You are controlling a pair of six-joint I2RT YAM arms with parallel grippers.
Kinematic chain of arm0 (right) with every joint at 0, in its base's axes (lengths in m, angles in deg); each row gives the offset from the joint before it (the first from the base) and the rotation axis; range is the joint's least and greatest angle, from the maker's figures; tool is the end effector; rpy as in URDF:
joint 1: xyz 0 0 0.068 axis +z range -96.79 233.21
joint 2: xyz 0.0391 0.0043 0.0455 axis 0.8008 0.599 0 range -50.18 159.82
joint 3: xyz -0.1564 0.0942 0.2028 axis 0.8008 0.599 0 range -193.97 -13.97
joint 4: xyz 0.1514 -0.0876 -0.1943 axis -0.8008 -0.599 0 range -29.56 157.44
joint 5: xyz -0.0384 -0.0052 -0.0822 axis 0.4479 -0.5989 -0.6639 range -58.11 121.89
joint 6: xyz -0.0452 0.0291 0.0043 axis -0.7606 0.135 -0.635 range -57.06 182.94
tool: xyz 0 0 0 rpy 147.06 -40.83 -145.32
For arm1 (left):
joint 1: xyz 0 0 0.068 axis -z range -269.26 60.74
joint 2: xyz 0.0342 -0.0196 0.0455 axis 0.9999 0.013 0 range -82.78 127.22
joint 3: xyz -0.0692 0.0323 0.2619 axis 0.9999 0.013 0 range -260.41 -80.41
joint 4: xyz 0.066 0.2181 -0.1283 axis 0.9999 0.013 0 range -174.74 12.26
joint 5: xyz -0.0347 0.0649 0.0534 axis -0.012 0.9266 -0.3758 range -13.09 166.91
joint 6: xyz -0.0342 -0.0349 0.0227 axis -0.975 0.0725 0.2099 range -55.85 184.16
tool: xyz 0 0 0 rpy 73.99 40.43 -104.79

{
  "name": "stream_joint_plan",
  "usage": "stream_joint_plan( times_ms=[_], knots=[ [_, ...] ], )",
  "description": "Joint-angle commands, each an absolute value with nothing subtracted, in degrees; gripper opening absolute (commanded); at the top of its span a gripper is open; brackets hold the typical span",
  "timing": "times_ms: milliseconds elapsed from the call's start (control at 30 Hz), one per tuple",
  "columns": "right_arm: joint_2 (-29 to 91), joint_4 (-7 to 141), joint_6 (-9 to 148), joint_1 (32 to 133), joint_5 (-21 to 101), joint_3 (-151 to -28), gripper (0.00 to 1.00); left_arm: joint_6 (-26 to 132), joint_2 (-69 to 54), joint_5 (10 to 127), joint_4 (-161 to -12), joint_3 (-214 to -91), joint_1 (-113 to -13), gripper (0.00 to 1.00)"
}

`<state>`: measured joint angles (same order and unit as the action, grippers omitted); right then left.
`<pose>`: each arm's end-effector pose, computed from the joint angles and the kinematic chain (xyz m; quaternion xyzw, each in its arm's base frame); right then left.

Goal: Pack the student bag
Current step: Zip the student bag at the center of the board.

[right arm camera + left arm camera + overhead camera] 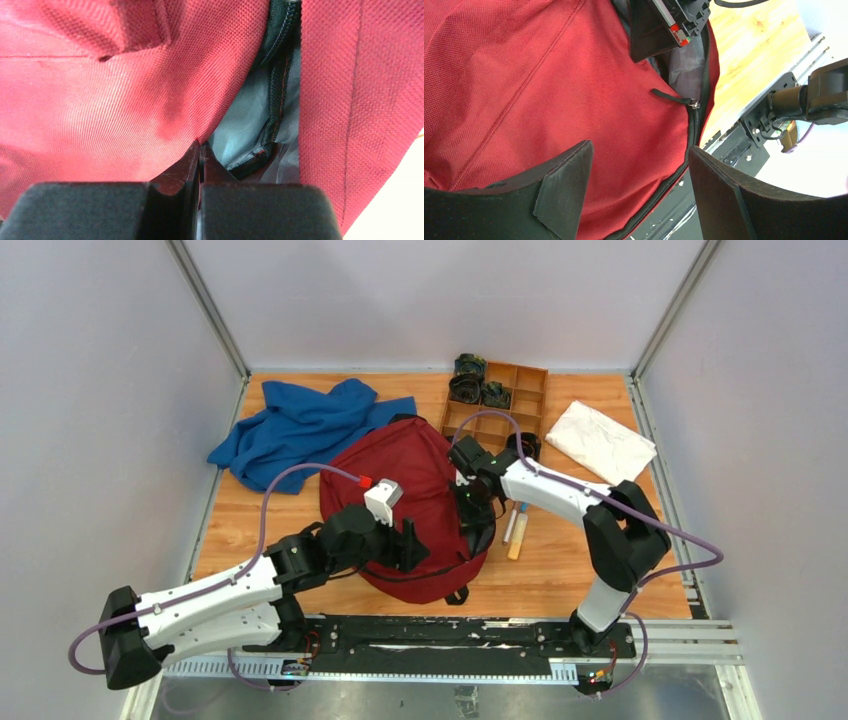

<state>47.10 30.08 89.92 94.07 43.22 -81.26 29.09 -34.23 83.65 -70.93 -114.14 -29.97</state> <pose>0.2506 0.2261 0.2045 -0.1372 0.9663 0.1894 0.1081 0.1026 -0.1642 0.2543 0.1507 0.8457 -0.3393 0.3834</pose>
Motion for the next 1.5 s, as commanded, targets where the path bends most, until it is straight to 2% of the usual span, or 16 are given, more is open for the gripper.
stream_joint_plan(
  times_ms=[0, 633, 933, 1067, 1233, 1267, 1300, 1333, 1367, 1467],
  knots=[
    [42.79, 30.02, 88.89, 93.74, 44.18, -82.49, 0.00, 30.08, -35.14, 85.43, -72.43, -113.53, -29.70, 0.76],
    [32.12, 30.82, 88.18, 93.74, 43.91, -83.43, 0.00, 31.90, -35.54, 85.51, -72.73, -113.57, -29.74, 0.77],
    [31.14, 30.09, 87.80, 93.74, 42.85, -88.05, 0.00, 32.74, -32.76, 68.58, -80.36, -111.13, -29.65, 0.84],
    [31.42, 30.53, 88.33, 93.73, 42.43, -88.48, 0.00, 32.23, -32.88, 68.39, -81.43, -110.86, -29.62, 0.88],
    [31.65, 29.24, 88.48, 93.68, 41.77, -88.59, 0.00, 32.39, -32.06, 68.22, -81.80, -111.76, -29.60, 0.88],
    [31.48, 28.06, 88.69, 93.70, 40.90, -88.78, 0.11, 32.39, -32.06, 68.29, -81.80, -111.85, -29.63, 0.88],
    [30.98, 26.72, 89.00, 93.66, 39.71, -88.92, 0.39, 32.41, -32.11, 68.45, -81.71, -111.90, -29.66, 0.88],
    [29.99, 25.31, 89.33, 93.68, 38.34, -88.83, 0.52, 32.52, -32.30, 68.78, -81.41, -112.09, -29.59, 0.88],
    [28.40, 24.50, 89.49, 93.65, 36.70, -88.24, 0.59, 32.57, -32.46, 69.40, -81.13, -112.17, -29.66, 0.87],
    [21.42, 25.26, 93.31, 94.68, 32.84, -82.93, 0.61, 32.67, -33.42, 71.59, -79.92, -112.32, -29.62, 0.86]
  ],
)
